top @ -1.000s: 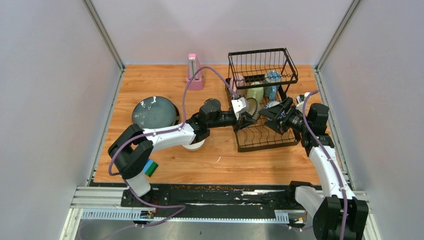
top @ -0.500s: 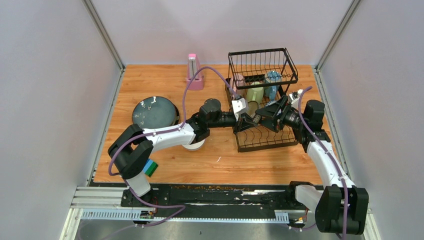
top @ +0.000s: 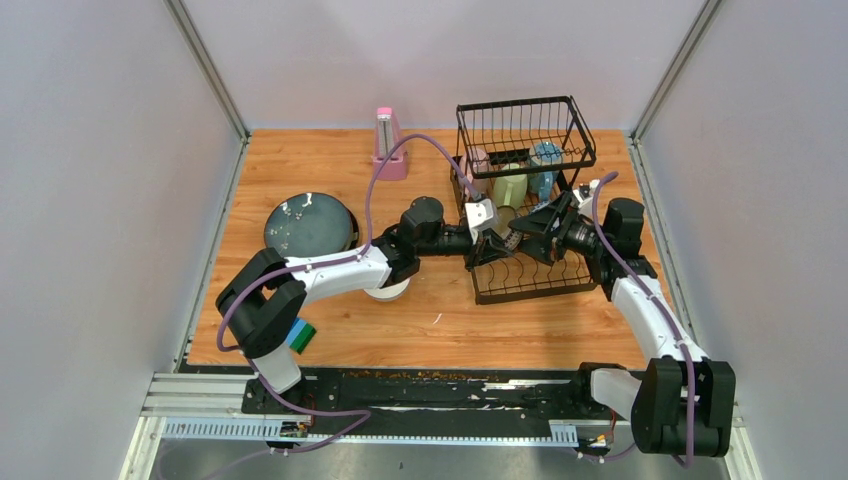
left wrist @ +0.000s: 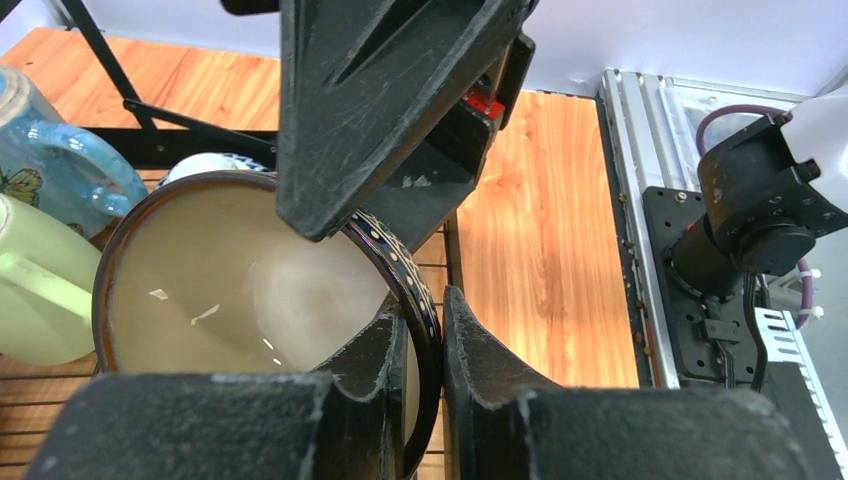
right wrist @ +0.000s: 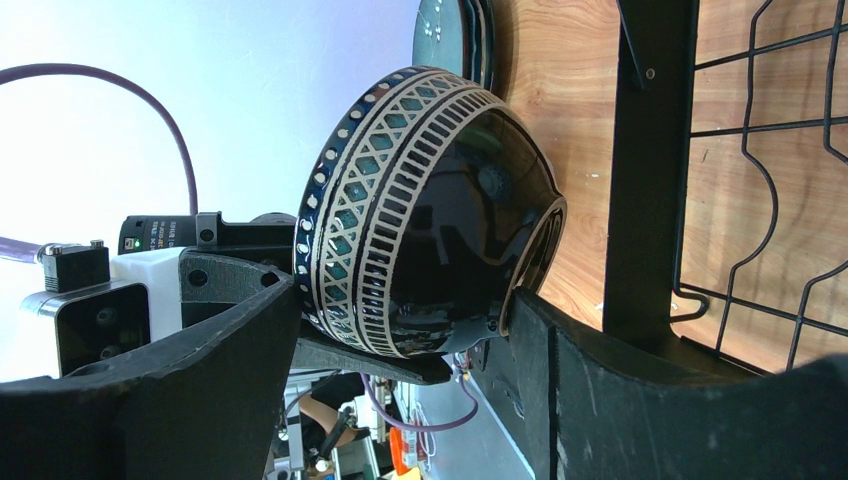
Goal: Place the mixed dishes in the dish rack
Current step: Turn the bowl upside down on the dish rack.
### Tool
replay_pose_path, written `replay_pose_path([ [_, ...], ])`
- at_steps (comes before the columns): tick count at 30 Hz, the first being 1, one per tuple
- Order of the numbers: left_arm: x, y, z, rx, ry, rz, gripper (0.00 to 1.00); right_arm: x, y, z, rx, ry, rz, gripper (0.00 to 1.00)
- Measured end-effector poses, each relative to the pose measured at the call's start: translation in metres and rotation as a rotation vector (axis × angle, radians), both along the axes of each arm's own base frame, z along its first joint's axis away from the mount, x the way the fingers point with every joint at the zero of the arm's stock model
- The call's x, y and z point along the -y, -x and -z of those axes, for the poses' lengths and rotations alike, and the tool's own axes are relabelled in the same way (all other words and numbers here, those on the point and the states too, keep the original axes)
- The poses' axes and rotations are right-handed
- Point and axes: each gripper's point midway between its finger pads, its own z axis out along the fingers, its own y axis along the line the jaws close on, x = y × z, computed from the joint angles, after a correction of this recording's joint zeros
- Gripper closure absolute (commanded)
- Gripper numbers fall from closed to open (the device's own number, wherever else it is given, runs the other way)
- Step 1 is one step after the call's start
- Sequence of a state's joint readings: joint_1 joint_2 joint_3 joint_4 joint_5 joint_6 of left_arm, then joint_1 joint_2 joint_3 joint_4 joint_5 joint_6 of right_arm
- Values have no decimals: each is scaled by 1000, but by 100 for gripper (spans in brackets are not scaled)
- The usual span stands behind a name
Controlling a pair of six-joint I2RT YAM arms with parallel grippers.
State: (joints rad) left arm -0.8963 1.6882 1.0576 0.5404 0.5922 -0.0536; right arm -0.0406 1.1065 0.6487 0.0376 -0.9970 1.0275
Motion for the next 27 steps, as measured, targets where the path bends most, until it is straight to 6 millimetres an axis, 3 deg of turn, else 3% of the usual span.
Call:
replay_pose_path([
  [2,1,2,-1,0,1,9,100,-2,-1,1,-4,-1,-6,18],
  [13,0,1,2,5,-20,10,97,-2,-3,4,-10,7,3,51],
  [27,4,-2,0,9,-1,10,62,2,-5,3,-2,36,57,55],
])
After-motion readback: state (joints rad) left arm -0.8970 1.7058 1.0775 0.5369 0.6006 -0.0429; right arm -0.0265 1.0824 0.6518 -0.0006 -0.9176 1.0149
